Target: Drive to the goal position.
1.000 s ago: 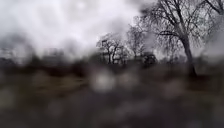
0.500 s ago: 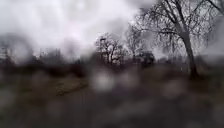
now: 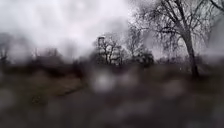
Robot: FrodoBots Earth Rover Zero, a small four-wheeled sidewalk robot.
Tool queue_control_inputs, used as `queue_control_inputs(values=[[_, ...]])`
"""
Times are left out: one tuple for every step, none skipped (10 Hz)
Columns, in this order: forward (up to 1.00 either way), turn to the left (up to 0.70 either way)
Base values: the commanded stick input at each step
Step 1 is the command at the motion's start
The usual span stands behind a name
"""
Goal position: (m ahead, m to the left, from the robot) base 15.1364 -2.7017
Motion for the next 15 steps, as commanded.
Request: queue_control_inputs(values=[[1.00, 0.00], [1.00, 0.00], [1.00, 0.00], [1.00, 0.00], [1.00, 0.00], [1.00, 0.00], [1.00, 0.00], [1.00, 0.00], [1.00, 0.00], [1.00, 0.00], [1.00, 0.00], [1.00, 0.00], [1.00, 0.00], [1.00, 0.00], [1.00, 0.00]])
